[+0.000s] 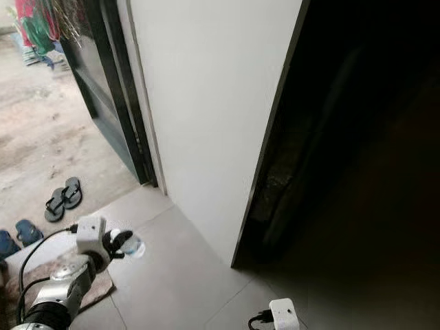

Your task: Restocking fridge

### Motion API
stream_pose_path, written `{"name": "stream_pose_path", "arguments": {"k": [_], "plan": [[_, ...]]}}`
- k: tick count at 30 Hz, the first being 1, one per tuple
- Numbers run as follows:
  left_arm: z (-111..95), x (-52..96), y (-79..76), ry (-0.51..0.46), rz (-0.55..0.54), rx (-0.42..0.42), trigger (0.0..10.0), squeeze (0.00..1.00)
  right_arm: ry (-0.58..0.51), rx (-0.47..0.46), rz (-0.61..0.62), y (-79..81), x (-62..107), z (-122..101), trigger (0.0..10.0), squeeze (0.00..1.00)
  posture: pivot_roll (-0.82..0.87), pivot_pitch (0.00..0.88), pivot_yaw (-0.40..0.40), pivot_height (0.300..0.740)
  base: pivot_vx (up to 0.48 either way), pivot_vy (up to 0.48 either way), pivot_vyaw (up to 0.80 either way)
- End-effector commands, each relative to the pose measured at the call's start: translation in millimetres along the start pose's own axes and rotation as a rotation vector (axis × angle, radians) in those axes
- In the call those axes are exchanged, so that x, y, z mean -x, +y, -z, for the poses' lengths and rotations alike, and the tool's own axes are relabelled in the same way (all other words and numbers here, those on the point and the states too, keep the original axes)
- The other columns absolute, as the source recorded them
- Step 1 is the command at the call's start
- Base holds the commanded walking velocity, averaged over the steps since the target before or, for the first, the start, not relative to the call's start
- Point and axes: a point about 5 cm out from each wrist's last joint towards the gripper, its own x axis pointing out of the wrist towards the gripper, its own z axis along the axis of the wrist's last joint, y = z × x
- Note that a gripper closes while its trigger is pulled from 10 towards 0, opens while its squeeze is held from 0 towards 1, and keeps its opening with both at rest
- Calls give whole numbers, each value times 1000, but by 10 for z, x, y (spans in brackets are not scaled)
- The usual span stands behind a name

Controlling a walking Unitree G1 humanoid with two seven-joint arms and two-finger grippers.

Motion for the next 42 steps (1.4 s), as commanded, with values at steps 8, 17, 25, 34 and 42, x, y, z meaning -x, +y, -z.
{"name": "stream_pose_path", "arguments": {"k": [8, 17, 25, 34, 42], "plan": [[582, 116, 20, 240, -66, -47, 10000, 0, 14, -35, 17, -9, 13, 67, 10000, 0, 4, 69, 26, 740, 0, 0, -781], [830, 243, 90, 324, -116, -72, 10000, 0, -17, -100, 79, -36, 24, 83, 10000, 0, -12, 67, 28, 740, 0, 0, -319], [893, 290, 127, 325, -136, -52, 10000, 0, -102, -348, 234, -80, 59, 128, 10000, 0, -30, 45, 31, 740, 0, 0, 0], [1012, 379, 188, 361, -157, -59, 10000, 0, -502, -416, 457, -671, 266, -416, 10000, 0, -58, 21, 32, 740, 0, 0, 0], [1076, 414, 169, 376, -158, -62, 10000, 0, -755, -273, 417, -752, 418, -860, 10000, 0, -60, 2, 21, 740, 0, 0, 0]]}}
